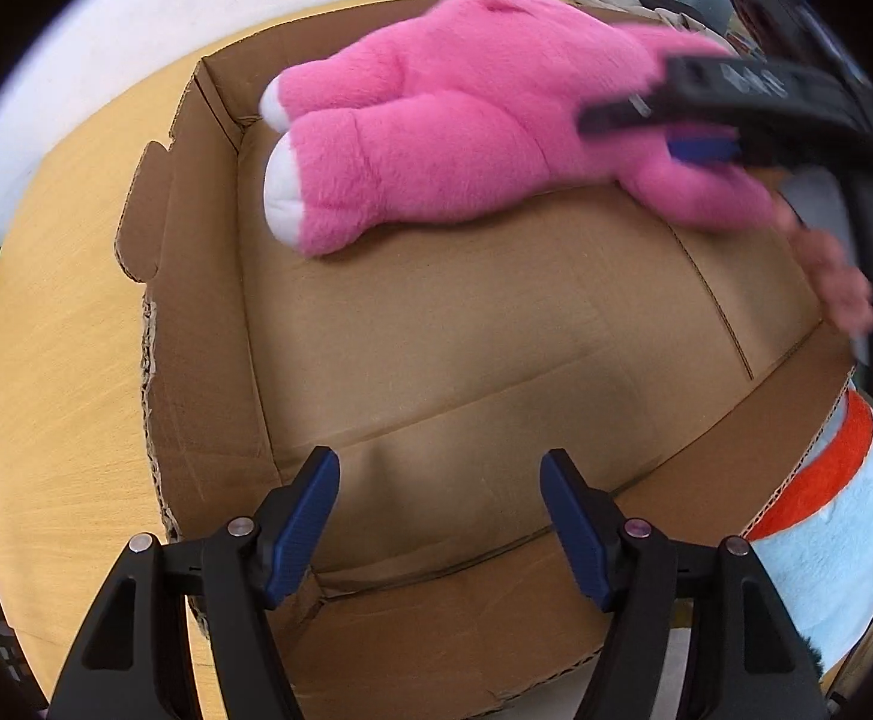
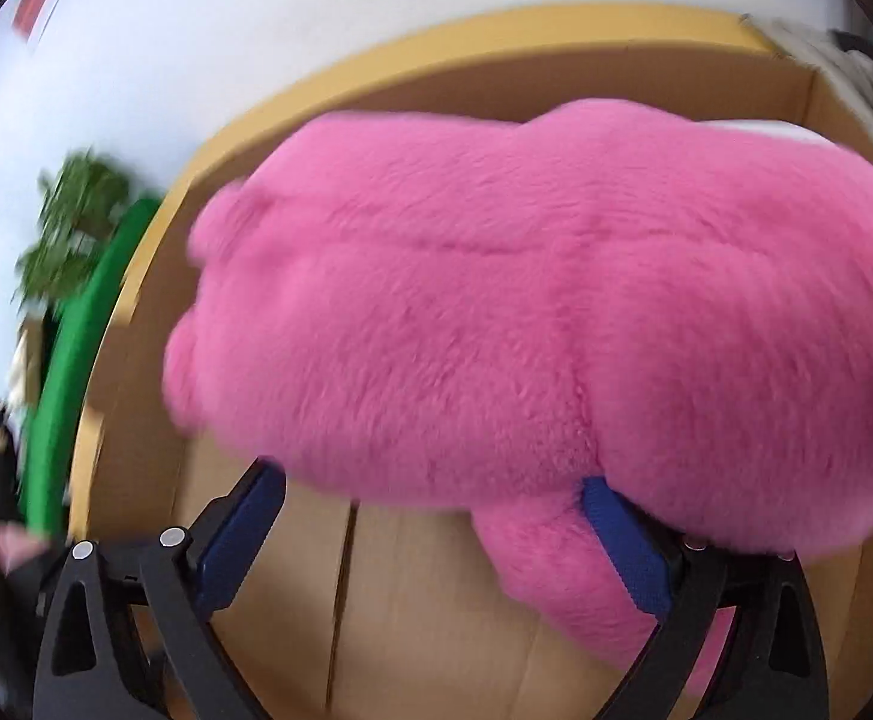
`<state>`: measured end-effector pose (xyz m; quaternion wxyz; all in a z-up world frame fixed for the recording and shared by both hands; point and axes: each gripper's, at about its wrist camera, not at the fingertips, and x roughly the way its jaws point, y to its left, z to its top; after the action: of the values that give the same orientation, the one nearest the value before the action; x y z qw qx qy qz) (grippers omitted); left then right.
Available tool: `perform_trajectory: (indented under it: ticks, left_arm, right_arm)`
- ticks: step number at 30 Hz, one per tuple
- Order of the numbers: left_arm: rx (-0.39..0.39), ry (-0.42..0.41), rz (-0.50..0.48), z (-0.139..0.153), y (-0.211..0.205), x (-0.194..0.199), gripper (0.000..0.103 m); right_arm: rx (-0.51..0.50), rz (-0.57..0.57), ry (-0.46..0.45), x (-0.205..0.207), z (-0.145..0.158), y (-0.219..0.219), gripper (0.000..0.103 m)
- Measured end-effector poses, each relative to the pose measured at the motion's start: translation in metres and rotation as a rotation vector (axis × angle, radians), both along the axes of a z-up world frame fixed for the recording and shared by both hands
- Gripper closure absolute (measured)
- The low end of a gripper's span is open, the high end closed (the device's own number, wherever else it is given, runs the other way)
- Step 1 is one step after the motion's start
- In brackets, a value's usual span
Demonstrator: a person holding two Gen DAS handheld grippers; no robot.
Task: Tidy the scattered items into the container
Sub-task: 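Withdraw both grippers from the box toward the remaining plush toys, then move both grippers around the white panda plush with green scarf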
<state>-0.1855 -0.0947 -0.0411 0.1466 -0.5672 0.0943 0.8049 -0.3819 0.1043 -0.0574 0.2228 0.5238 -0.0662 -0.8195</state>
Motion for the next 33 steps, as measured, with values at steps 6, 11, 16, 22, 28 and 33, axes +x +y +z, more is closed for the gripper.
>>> perform_trajectory:
  ticks: [6, 11, 16, 22, 28, 33]
  left_arm:
    - [0.0, 0.0, 0.008, 0.002, -0.006, -0.004, 0.034]
    - [0.011, 0.007, 0.017, 0.005, -0.012, -0.007, 0.039]
    - [0.125, 0.073, 0.077, 0.047, -0.023, 0.005, 0.039]
    - [0.23, 0.314, 0.144, 0.139, -0.045, 0.079, 0.026]
    - [0.252, 0.413, 0.138, 0.159, -0.026, 0.141, 0.025]
    - [0.26, 0.371, 0.169, 0.138, -0.018, 0.167, 0.025]
  right_arm:
    - [-0.005, 0.02, -0.029, 0.003, 0.006, 0.006, 0.002]
    - [-0.093, 0.042, -0.029, 0.032, 0.035, 0.032, 0.0]
    - [-0.03, 0.082, 0.146, 0.094, 0.095, 0.078, 0.0]
    - [0.039, 0.074, 0.406, 0.198, 0.158, 0.155, 0.0]
    - [-0.052, 0.03, 0.435, 0.274, 0.153, 0.196, 0.0]
    - [-0.036, 0.061, 0.364, 0.301, 0.116, 0.177, 0.0]
